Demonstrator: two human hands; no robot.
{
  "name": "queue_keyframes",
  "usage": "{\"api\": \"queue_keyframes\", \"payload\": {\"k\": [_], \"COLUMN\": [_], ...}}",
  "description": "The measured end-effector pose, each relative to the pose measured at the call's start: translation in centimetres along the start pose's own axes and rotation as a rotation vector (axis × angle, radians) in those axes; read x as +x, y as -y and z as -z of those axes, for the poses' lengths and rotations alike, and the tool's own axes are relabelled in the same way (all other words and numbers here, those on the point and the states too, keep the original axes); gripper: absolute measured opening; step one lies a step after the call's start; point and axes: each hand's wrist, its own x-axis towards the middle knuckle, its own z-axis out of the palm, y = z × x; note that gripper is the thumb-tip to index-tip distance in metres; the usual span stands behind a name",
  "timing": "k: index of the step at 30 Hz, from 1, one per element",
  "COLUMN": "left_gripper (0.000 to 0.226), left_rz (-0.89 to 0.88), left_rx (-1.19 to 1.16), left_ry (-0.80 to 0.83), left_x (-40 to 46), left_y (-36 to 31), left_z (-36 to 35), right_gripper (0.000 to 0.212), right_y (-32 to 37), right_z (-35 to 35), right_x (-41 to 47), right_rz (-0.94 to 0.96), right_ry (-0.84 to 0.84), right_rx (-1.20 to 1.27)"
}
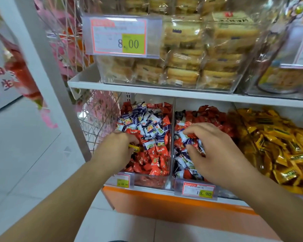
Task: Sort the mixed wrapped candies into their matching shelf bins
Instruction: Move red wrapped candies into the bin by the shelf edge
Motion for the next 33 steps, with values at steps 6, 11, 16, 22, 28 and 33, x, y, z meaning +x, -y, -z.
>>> {"api": "queue_keyframes", "payload": {"k": [6, 11, 16, 22, 28, 33], "left_gripper": [0.039, 0.029, 0.021, 0.017, 0.04, 0.046], "left_rz": [-0.023, -0.03, -0.027, 0.052, 0.07, 0.066], "left_rx": [0.086, 0.185, 0.144, -0.48, -0.917, -0.914], "left_ry": [0.026, 0.004, -0.078, -0.138, 0.127, 0.231], "left_x": [0.4, 0.4, 0.2, -1.8, -3.7, -4.2], "left_y": [0.0, -0.3, -0.7, -3.6, -9.1, -11.7], "left_z": [-0.2, -0.3, 0.7, 4.7, 5.8, 5.7], "right_gripper": [0.034, 0.031, 0.03, 0.041, 0.054, 0.037], "right_y": [-0.4, -0.4, -0.6, -0.5, 0.3, -1.0], "right_z": [0.1, 0.3, 0.7, 1.0, 1.7, 3.1], "right_x": [-0.3, -0.7, -0.9, -0.8, -1.4, -2.7], "right_rz": [-0.022, -0.008, -0.019, -0.004, 0.16, 0.186], "right_ry": [0.024, 0.031, 0.031, -0.008, 0.028, 0.035], "right_rx": [0.004, -0.006, -0.009, 0.035, 0.102, 0.06]}}
